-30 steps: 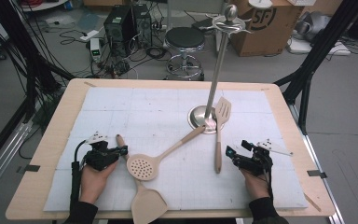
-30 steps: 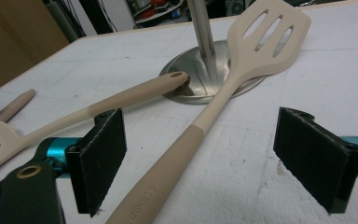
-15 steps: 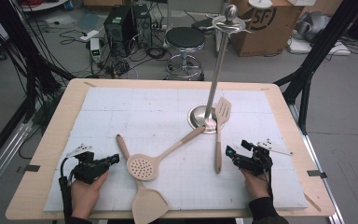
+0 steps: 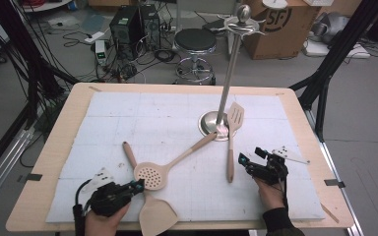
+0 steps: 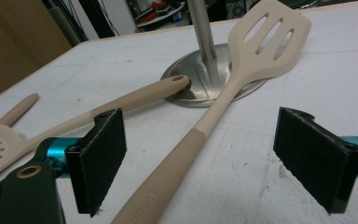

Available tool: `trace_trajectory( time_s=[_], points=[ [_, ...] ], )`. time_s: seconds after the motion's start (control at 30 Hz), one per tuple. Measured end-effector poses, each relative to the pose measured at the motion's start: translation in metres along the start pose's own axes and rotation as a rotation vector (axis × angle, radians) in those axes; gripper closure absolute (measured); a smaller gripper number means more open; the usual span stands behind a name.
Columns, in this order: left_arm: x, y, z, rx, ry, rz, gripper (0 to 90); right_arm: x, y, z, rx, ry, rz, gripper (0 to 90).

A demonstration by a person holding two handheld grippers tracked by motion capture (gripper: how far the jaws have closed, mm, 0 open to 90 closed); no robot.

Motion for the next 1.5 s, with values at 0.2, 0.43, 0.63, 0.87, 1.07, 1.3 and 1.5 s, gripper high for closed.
trace_trajectory(
  time_s=[0.2, 0.43, 0.63, 0.87, 1.07, 1.3, 1.5],
  points=[
    [-0.020, -0.002, 0.032, 0.109, -0.041, 0.090, 90.0, 0.000, 0.000, 0.000, 0.003, -0.002, 0.005, 16.6],
    [-0.026, -0.007, 0.052, 0.196, -0.059, 0.101, 90.0, -0.002, 0.000, 0.000, 0.000, -0.001, 0.001, 16.6],
    [-0.023, -0.010, 0.061, 0.273, -0.028, 0.130, 90.0, -0.002, 0.000, 0.000, 0.002, -0.002, 0.007, 16.6],
    [-0.012, -0.011, 0.048, 0.313, 0.054, 0.181, 90.0, -0.002, 0.001, 0.000, -0.003, -0.003, 0.006, 16.6],
    [-0.009, -0.009, 0.043, 0.330, 0.066, 0.207, 90.0, -0.002, 0.001, 0.000, -0.003, -0.004, 0.007, 16.6],
    [-0.009, -0.010, 0.040, 0.338, 0.076, 0.207, 90.0, -0.003, 0.001, -0.002, -0.006, -0.008, 0.017, 16.6],
    [-0.005, -0.011, 0.031, 0.337, 0.087, 0.215, 90.0, -0.006, 0.001, -0.004, -0.016, -0.007, 0.026, 16.6]
  ],
)
Point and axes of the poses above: each handheld gripper's, and its own axes: z roughly forward along the jaws, y roughly out of its top, x roughly to its left, the point moved 1 cm from there along z, roughly forward along the jaws, and after that the axes turned 4 degrees about -y, right-handed, at the moved point
